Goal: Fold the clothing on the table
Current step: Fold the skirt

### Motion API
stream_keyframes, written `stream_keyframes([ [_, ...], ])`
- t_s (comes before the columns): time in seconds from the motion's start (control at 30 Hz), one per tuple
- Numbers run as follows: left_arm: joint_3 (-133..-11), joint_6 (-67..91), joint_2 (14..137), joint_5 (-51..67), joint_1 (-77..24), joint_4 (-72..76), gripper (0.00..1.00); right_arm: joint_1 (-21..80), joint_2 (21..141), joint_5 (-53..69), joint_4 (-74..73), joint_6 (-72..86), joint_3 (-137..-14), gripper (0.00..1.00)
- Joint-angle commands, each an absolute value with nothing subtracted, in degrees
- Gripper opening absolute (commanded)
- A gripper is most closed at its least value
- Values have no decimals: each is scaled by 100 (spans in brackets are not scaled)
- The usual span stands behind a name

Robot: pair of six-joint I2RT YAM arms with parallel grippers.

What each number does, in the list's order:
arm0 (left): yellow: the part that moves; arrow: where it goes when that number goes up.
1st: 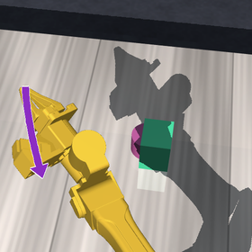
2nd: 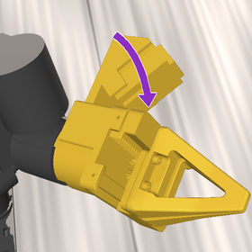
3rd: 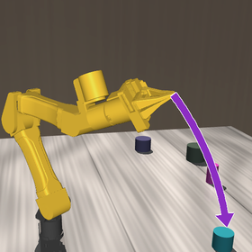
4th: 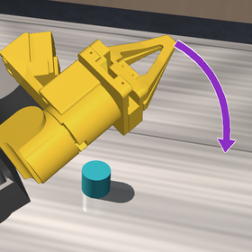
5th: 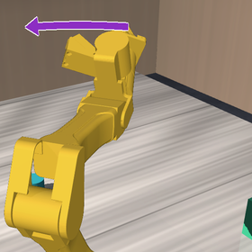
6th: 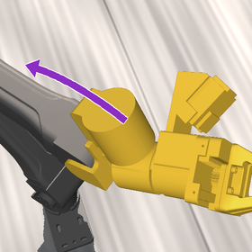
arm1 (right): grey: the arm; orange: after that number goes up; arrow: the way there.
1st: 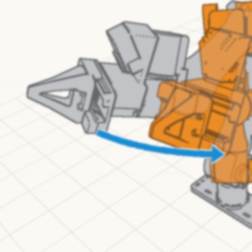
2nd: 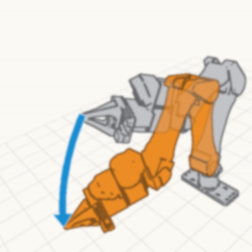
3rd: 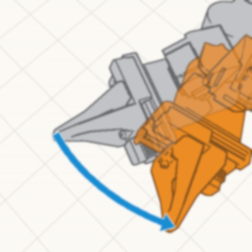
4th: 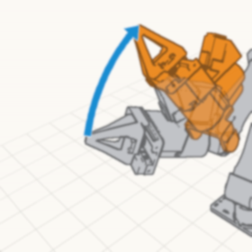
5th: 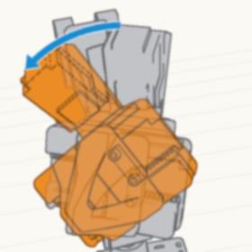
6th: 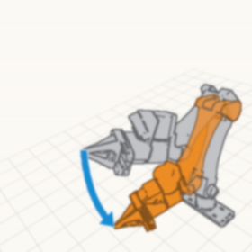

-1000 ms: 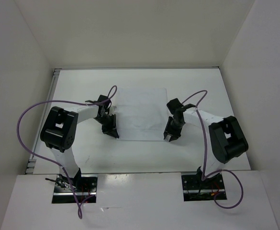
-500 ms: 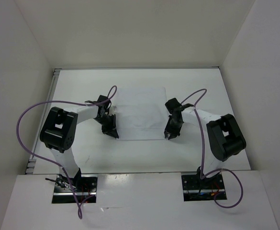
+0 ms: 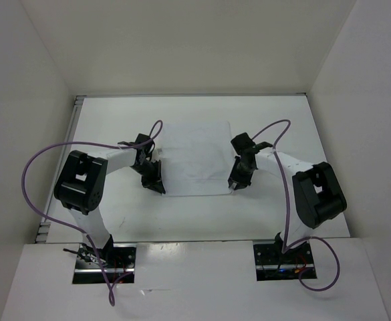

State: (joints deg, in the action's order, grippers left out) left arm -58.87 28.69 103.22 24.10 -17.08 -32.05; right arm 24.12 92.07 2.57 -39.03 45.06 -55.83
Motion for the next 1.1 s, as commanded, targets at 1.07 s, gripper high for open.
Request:
stream_keyframes([
  [1.07, -6945, 2355, 9529, 2618, -1459, -3551, 0, 2416, 8387, -1, -4078, 3990, -6338, 0],
])
